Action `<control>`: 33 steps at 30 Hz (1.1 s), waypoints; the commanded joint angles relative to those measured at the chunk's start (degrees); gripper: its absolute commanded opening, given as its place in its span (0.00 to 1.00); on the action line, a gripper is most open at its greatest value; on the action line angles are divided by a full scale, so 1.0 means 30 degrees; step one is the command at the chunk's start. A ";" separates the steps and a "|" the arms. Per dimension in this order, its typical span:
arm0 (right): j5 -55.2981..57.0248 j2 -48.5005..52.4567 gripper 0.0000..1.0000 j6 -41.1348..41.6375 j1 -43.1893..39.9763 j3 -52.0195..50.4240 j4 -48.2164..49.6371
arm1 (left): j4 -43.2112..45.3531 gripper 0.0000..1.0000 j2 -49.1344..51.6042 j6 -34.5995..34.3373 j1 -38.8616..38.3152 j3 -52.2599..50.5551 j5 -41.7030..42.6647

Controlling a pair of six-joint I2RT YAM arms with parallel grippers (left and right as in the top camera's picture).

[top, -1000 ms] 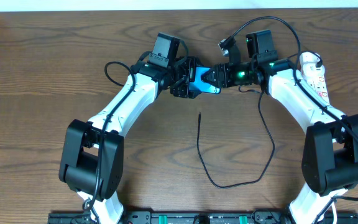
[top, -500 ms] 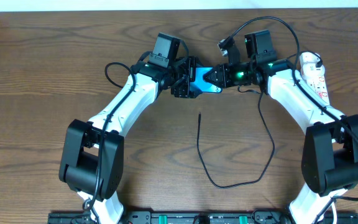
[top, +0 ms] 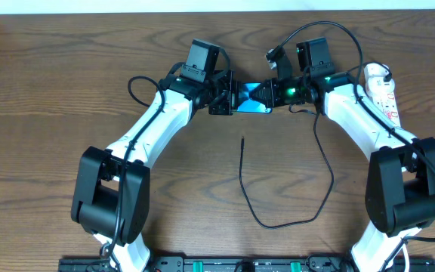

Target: Plug charger to phone and switch on socket

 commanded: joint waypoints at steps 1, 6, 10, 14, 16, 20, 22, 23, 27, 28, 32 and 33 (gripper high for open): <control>0.0627 -0.0051 0.01 -0.0277 -0.0408 0.0335 0.0117 | 0.0000 0.57 -0.0539 0.0488 0.0153 0.0117 0.0452; 0.1384 -0.0051 0.01 0.2353 -0.1581 0.0335 0.0648 | 0.1413 0.83 -0.0568 0.2499 0.0386 0.0117 0.1260; 0.0998 -0.0051 0.01 0.7286 -0.2667 0.0335 0.2098 | 0.2885 0.88 -0.0568 0.3592 0.0401 0.0117 0.1180; -0.0816 -0.0051 0.01 1.3704 -0.3592 0.0335 0.4379 | 0.4116 0.89 -0.0568 0.3774 0.0495 0.0117 0.1035; -0.1668 -0.0051 0.01 1.6830 -0.3869 0.0335 0.5588 | 0.4663 0.89 -0.0568 0.3942 0.0517 0.0117 0.0503; -0.2856 -0.0051 0.01 2.1697 -0.4007 0.0335 0.8255 | 0.5610 0.90 -0.0568 0.3978 0.0663 0.0117 -0.0867; -0.3264 -0.0051 0.01 2.3686 -0.3942 0.0335 0.9369 | 0.6200 0.90 -0.0568 0.3978 0.0780 0.0117 -0.1450; -0.3344 -0.0051 0.01 2.4800 -0.3883 0.0335 1.0076 | 0.6688 0.90 -0.0568 0.3978 0.0889 0.0117 -0.1785; -0.3497 -0.0051 0.01 2.7394 -0.3548 0.0335 1.1526 | 0.8852 0.90 -0.0568 0.3978 0.1180 0.0117 -0.1909; -0.3526 -0.0051 0.01 2.7802 -0.3461 0.0335 1.1752 | 0.9340 0.90 -0.0568 0.3978 0.1224 0.0117 -0.1909; -0.3534 -0.0051 0.01 2.8691 -0.3118 0.0335 1.2968 | 1.0979 0.90 -0.0568 0.3985 0.1348 0.0117 -0.1916; -0.3665 -0.0051 0.01 2.9070 -0.3031 0.0335 1.3282 | 1.0979 0.90 -0.0568 0.3985 0.1348 0.0117 -0.1938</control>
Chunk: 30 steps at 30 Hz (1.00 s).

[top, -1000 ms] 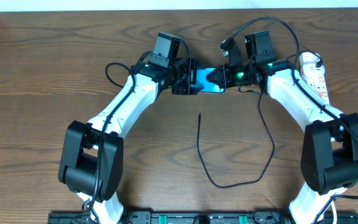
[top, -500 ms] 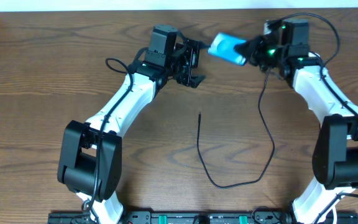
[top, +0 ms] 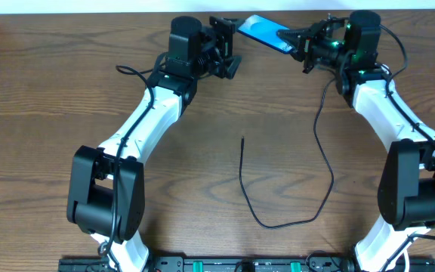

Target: Plug charger to phone and switch on socket

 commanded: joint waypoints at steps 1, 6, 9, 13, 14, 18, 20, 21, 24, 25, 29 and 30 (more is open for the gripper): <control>-0.1071 -0.0175 0.01 0.2747 0.0408 0.0350 0.1151 | 0.0262 0.90 -0.0568 0.0342 0.0095 0.0131 -0.0393; -0.2062 -0.0175 0.01 0.3453 0.0787 0.0350 0.2849 | 0.0262 0.90 -0.0561 0.2637 0.0095 0.0131 -0.1297; -0.2361 -0.0175 0.01 0.3446 0.0984 0.0350 0.2892 | 0.0291 0.91 -0.0561 0.2623 0.0095 0.0131 -0.1596; -0.2616 -0.0175 0.01 0.3439 0.1078 0.0350 0.2892 | 0.0291 0.90 -0.0561 0.2616 0.0095 0.0131 -0.1632; -0.2688 -0.0175 0.01 0.3432 0.1086 0.0350 0.2885 | 0.0335 0.91 -0.0561 0.2616 0.0095 0.0131 -0.1639; -0.3126 -0.0175 0.01 0.3293 0.1180 0.0350 0.2885 | 0.0350 0.87 -0.0561 0.2616 0.0095 0.0131 -0.1902; -0.3177 -0.0175 0.01 0.2980 0.1239 0.0350 0.2856 | 0.0350 0.70 -0.0561 0.2484 0.0095 0.0131 -0.2076; -0.3177 -0.0175 0.01 0.2892 0.1253 0.0350 0.2754 | 0.0364 0.59 -0.0561 0.2310 0.0095 0.0131 -0.2069; -0.3198 -0.0175 0.01 0.2849 0.1253 0.0350 0.2652 | 0.0408 0.43 -0.0561 0.1384 0.0095 0.0131 -0.2062; -0.3198 -0.0175 0.01 0.2849 0.1253 0.0350 0.2652 | 0.0415 0.43 -0.0561 0.1093 0.0095 0.0131 -0.2069; -0.3242 -0.0175 0.01 0.2856 0.1275 0.0350 0.2652 | 0.0408 0.43 -0.0561 0.0750 0.0095 0.0131 -0.2280; -0.3257 -0.0175 0.01 0.2856 0.1297 0.0350 0.2652 | 0.0408 0.43 -0.0561 0.0750 0.0095 0.0131 -0.2302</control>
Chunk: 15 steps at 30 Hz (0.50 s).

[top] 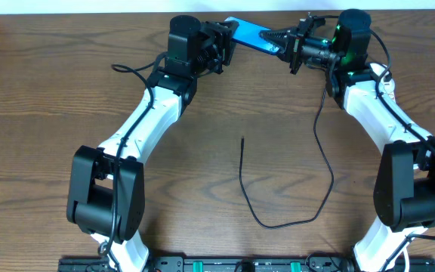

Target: Plug charger to phone and switch on socket

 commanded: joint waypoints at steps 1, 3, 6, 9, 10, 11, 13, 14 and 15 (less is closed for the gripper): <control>-0.0481 -0.0175 0.01 -0.0299 0.0357 0.0350 0.0182 | -0.0022 0.43 -0.0554 -0.0393 0.0066 0.0131 -0.0466; -0.0517 -0.0175 0.01 -0.0299 0.0444 0.0350 0.0182 | -0.0015 0.43 -0.0554 -0.0401 0.0066 0.0131 -0.0495; -0.0619 -0.0175 0.01 -0.0321 0.0612 0.0350 0.0168 | -0.0015 0.41 -0.0554 -0.0401 0.0066 0.0131 -0.0758; -0.0612 -0.0175 0.01 -0.0597 0.0758 0.0350 0.0124 | -0.0007 0.26 -0.0554 -0.0401 0.0066 0.0131 -0.0831; -0.0605 -0.0175 0.01 -0.0721 0.0801 0.0350 0.0117 | -0.0007 0.19 -0.0554 -0.0401 0.0066 0.0131 -0.0831; -0.0605 -0.0175 0.01 -0.0721 0.0816 0.0350 0.0117 | -0.0015 0.12 -0.0554 -0.0401 0.0066 0.0131 -0.0831; -0.0612 -0.0175 0.01 -0.0721 0.0831 0.0350 0.0058 | -0.0015 0.07 -0.0554 -0.0401 0.0066 0.0131 -0.0831; -0.0612 -0.0175 0.01 -0.0721 0.0831 0.0350 0.0058 | -0.0015 0.07 -0.0554 -0.0401 0.0066 0.0131 -0.0831; -0.0612 -0.0175 0.01 -0.0729 0.0831 0.0350 0.0058 | -0.0015 0.07 -0.0554 -0.0401 0.0066 0.0131 -0.0831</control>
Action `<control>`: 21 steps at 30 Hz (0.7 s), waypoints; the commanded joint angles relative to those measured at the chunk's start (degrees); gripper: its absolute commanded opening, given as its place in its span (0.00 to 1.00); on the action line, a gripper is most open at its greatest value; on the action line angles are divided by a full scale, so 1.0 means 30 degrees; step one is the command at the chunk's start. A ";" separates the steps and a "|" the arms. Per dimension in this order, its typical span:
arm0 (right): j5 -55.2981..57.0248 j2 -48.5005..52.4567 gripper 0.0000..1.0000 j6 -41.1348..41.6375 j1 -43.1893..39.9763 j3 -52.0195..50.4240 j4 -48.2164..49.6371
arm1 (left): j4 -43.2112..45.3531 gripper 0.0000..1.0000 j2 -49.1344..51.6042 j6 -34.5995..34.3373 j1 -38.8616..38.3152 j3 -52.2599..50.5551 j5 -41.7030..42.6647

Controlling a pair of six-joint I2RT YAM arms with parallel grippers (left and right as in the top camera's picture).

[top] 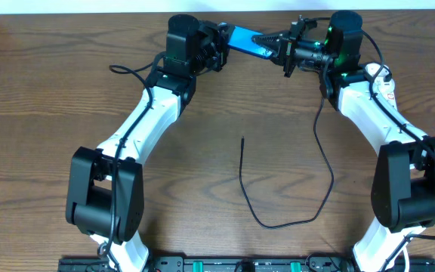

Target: Plug charger to phone and switch on socket

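Note:
The blue phone (245, 39) hangs in the air at the far edge of the table, tilted, between my two grippers. My right gripper (275, 44) is shut on its right end. The phone's left end reaches in between the fingers of my left gripper (220, 47); whether they press on it does not show. The black charger cable (320, 151) lies on the table in a long loop, and its free plug end (242, 140) rests in the middle, apart from both grippers. The white socket strip (384, 77) lies at the far right, mostly hidden behind my right arm.
The wooden table (51, 113) runs to a white wall at the back. The cable's loop crosses the centre and the right half in front of my right arm. The arm bases stand at the front edge.
The phone and my right gripper have shifted a little to the left, so the phone's left end sits deeper between my left gripper's fingers. The cable has not moved.
Both grippers were at the phone, low over the table's middle back. Then my right gripper held it up near the far edge, with my left gripper open beside it. Later the left end met the left fingers, and now lies between them.

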 commanded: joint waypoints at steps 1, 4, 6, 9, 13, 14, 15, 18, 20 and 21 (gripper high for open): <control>-0.0495 -0.0204 0.01 -0.0517 0.0204 0.0372 0.0321 | -0.0175 0.08 -0.0444 0.0168 0.0036 0.0124 -0.0124; -0.0503 -0.0204 0.01 -0.0670 0.0204 0.0372 0.0328 | -0.0182 0.07 -0.0444 0.0168 0.0036 0.0124 -0.0124; -0.0503 -0.0204 0.01 -0.1064 0.0204 0.0372 0.0328 | -0.0182 0.08 -0.0444 0.0168 0.0036 0.0124 -0.0124; -0.0619 -0.0204 0.26 -0.1581 0.0197 0.0372 0.0328 | -0.0182 0.07 -0.0444 0.0175 0.0036 0.0124 -0.0124; -0.0962 -0.0204 0.87 -0.2710 -0.0109 0.0372 0.0350 | -0.0182 0.07 -0.0452 0.0182 0.0197 0.0124 0.0080; -0.1122 -0.0204 0.95 -0.3184 -0.0313 0.0372 0.0364 | -0.0182 0.07 -0.0452 0.0182 0.0350 0.0124 0.0189; -0.1260 -0.0204 0.99 -0.3636 -0.0474 0.0372 0.0423 | -0.0182 0.07 -0.0452 0.0182 0.0525 0.0124 0.0350; -0.1807 -0.0204 0.99 -0.5493 -0.1246 0.0372 0.0466 | -0.0189 0.07 -0.0452 0.0182 0.1581 0.0124 0.1617; -0.2091 -0.0204 0.99 -0.6929 -0.1712 0.0372 0.0459 | -0.0182 0.07 -0.0452 0.0182 0.2324 0.0124 0.3111; -0.2222 -0.0204 0.99 -0.7584 -0.1909 0.0372 0.0423 | -0.0182 0.07 -0.0452 0.0189 0.2703 0.0124 0.4007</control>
